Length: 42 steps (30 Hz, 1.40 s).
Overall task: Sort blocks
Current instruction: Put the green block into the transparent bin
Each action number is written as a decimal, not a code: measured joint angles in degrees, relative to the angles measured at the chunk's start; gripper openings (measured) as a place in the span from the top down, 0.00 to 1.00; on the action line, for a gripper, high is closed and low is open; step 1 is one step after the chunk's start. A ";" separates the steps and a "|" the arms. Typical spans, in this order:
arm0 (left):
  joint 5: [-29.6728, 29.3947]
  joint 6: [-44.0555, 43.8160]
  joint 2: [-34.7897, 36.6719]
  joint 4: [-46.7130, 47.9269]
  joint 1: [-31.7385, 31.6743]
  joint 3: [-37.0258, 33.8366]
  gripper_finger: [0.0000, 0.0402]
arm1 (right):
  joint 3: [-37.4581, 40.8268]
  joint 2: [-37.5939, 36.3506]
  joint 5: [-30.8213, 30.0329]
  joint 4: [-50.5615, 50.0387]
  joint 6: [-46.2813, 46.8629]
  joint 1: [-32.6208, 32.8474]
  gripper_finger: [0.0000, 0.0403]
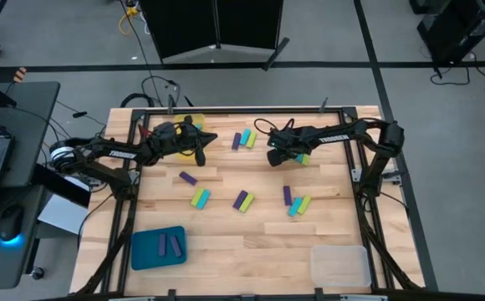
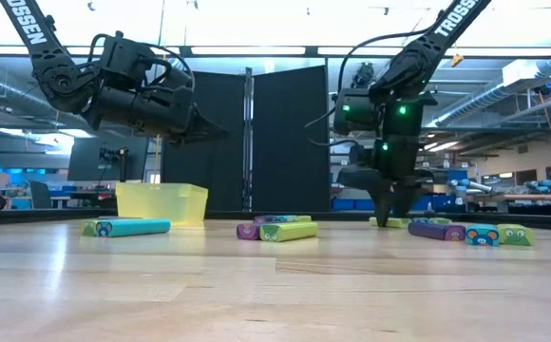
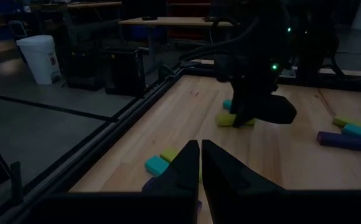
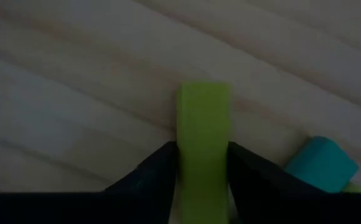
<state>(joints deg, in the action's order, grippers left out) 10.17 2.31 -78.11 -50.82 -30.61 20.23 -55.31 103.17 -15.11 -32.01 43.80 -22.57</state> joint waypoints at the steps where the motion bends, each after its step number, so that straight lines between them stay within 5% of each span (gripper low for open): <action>1: 0.00 0.00 0.00 0.04 0.00 0.00 0.94 | 0.02 -0.15 0.00 0.10 -1.38 0.00 0.68; 10: 0.00 0.00 0.00 0.06 0.00 0.00 0.94 | -4.17 -6.23 5.41 -3.99 -18.55 2.32 0.71; 16: -0.02 -0.97 0.00 0.09 0.00 0.00 0.94 | -10.44 -14.15 6.39 -14.53 -15.67 10.30 0.71; 20: -0.49 -1.12 0.00 0.01 0.00 0.00 0.94 | -12.98 -18.98 6.56 -23.95 -2.99 18.76 0.71; 29: -2.49 -1.05 0.00 0.02 0.00 0.00 0.94 | -14.01 -23.45 11.13 -41.46 46.16 44.34 0.71; 35: -3.26 -1.15 0.00 -0.13 -0.02 0.00 0.94 | -13.97 -20.41 15.89 -37.04 71.56 59.66 0.71; 42: -4.04 -1.28 0.00 -1.39 -0.02 0.00 0.94 | -13.99 -15.91 18.61 -25.95 89.07 70.95 0.71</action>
<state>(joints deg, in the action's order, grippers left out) 6.13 1.03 -78.11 -52.21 -30.63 20.23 -69.30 87.26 3.50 -57.96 132.87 48.38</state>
